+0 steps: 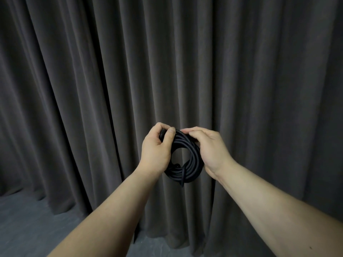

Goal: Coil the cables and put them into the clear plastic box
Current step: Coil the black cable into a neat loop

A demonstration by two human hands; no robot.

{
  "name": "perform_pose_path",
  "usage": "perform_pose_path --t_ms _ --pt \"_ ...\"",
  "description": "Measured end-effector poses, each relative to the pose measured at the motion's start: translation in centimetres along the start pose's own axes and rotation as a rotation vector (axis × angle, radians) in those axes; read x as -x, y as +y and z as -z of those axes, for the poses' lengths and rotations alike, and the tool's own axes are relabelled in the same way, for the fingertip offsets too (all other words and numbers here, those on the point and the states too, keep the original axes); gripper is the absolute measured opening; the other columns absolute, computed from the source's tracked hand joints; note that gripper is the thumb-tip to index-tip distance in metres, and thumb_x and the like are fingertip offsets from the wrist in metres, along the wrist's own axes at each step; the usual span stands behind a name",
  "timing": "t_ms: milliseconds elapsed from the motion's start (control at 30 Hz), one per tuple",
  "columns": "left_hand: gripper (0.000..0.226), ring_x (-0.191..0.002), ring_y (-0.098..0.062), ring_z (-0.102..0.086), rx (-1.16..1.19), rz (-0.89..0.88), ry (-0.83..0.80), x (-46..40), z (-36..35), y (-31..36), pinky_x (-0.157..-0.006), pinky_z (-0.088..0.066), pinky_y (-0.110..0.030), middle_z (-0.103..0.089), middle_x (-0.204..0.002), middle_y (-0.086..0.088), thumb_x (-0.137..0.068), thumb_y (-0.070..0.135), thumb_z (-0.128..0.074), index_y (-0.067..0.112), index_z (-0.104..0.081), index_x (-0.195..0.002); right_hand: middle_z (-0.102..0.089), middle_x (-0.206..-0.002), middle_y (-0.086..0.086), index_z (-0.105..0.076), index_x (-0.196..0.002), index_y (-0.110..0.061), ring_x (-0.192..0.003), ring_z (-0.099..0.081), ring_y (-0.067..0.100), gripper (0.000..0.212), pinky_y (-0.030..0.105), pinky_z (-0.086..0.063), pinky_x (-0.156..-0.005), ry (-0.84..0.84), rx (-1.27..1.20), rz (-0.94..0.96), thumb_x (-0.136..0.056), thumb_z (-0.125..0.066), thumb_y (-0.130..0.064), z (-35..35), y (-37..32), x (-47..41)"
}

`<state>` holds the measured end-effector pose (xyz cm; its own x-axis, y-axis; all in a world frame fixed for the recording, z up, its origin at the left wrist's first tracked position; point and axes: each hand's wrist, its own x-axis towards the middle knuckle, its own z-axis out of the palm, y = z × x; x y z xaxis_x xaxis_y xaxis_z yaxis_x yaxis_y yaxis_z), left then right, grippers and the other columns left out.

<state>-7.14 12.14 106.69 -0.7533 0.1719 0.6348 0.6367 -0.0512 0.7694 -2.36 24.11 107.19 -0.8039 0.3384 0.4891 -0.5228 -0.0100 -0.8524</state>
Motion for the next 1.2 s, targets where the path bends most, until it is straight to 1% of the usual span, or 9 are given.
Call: perform_pose_path --t_ms 200,333,467,567,800,933,1000,1100,1200 --pt "0.024 -0.068 -0.014 -0.056 0.014 0.111 0.013 -0.5 0.1 -0.5 -0.074 -0.052 -0.040 -0.061 -0.069 0.000 -0.098 0.025 -0.054 0.010 -0.058 -0.080 -0.075 -0.087 0.003 -0.075 -0.084 -0.016 -0.089 -0.070 0.014 0.020 0.025 -0.052 -0.085 -0.045 0.011 0.017 -0.089 -0.059 -0.006 -0.1 0.5 -0.2" --pt "0.031 -0.065 -0.017 -0.050 0.025 0.156 0.004 -0.5 0.1 -1.1 -0.068 -0.045 -0.036 -0.056 -0.068 -0.006 -0.098 0.025 -0.054 0.000 -0.057 -0.081 -0.075 -0.087 0.003 -0.075 -0.085 -0.016 -0.088 -0.070 0.015 0.022 0.025 -0.053 -0.084 -0.071 0.091 0.020 -0.088 -0.058 -0.002 0.1 1.1 -0.3" --pt "0.029 -0.061 -0.014 -0.047 0.090 0.210 0.002 -0.5 0.1 -1.3 -0.062 -0.042 -0.029 -0.052 -0.063 -0.001 -0.098 0.023 -0.054 0.007 -0.056 -0.075 -0.075 -0.088 0.004 -0.075 -0.089 -0.013 -0.089 -0.070 0.015 0.021 0.026 -0.053 -0.086 -0.076 0.117 0.032 -0.088 -0.057 -0.001 0.2 1.4 -0.4" --pt "0.031 -0.063 -0.014 -0.046 0.019 0.171 0.056 -0.6 -0.1 -1.4 -0.064 -0.042 -0.032 -0.051 -0.065 -0.003 -0.097 0.025 -0.055 0.002 -0.053 -0.078 -0.075 -0.097 0.002 -0.074 -0.099 -0.013 -0.097 -0.069 0.013 0.016 0.026 -0.051 -0.092 -0.108 0.081 0.002 -0.090 -0.061 -0.009 0.3 1.7 -0.6" --pt "0.030 -0.059 -0.007 -0.045 -0.118 0.008 0.178 -0.5 -0.7 -1.5 -0.056 -0.039 -0.016 -0.057 -0.070 -0.010 -0.097 0.022 -0.056 -0.004 -0.056 -0.082 -0.073 -0.100 -0.007 -0.073 -0.103 -0.018 -0.100 -0.066 0.003 0.016 0.023 -0.047 -0.095 -0.060 0.166 -0.008 -0.090 -0.064 -0.017 -0.5 2.0 -1.3" --pt "0.028 -0.062 -0.008 -0.048 -0.110 0.026 0.146 -0.5 -0.6 -1.5 -0.058 -0.041 -0.017 -0.058 -0.072 -0.016 -0.097 0.023 -0.056 -0.001 -0.059 -0.084 -0.074 -0.095 -0.008 -0.072 -0.094 -0.026 -0.095 -0.067 0.002 0.018 0.018 -0.048 -0.087 -0.035 0.117 0.038 -0.092 -0.061 -0.012 -0.7 2.5 -0.9" --pt "0.024 -0.068 -0.010 -0.054 -0.065 0.033 0.117 -0.4 -0.6 -1.5 -0.063 -0.045 -0.019 -0.063 -0.078 -0.018 -0.097 0.022 -0.055 0.002 -0.059 -0.083 -0.074 -0.095 -0.004 -0.072 -0.093 -0.024 -0.095 -0.068 0.007 0.020 0.022 -0.051 -0.088 -0.014 0.094 0.075 -0.093 -0.058 -0.009 -0.7 2.7 -0.8" --pt "0.022 -0.075 -0.012 -0.058 -0.024 0.038 0.065 -0.4 -0.5 -1.5 -0.074 -0.049 -0.028 -0.065 -0.077 -0.007 -0.099 0.022 -0.053 0.012 -0.056 -0.080 -0.075 -0.094 0.000 -0.073 -0.092 -0.022 -0.094 -0.069 0.011 0.020 0.028 -0.052 -0.089 0.016 0.122 0.121 -0.093 -0.057 -0.009 -0.6 2.8 -1.0" --pt "0.025 -0.073 -0.018 -0.057 0.026 0.077 0.027 -0.5 -0.4 -1.5 -0.073 -0.051 -0.039 -0.063 -0.080 -0.018 -0.099 0.023 -0.052 0.003 -0.054 -0.084 -0.075 -0.089 0.000 -0.074 -0.091 -0.019 -0.091 -0.070 0.012 0.020 0.028 -0.053 -0.087 0.025 0.130 0.132 -0.093 -0.057 -0.009 -0.5 2.7 -1.2"
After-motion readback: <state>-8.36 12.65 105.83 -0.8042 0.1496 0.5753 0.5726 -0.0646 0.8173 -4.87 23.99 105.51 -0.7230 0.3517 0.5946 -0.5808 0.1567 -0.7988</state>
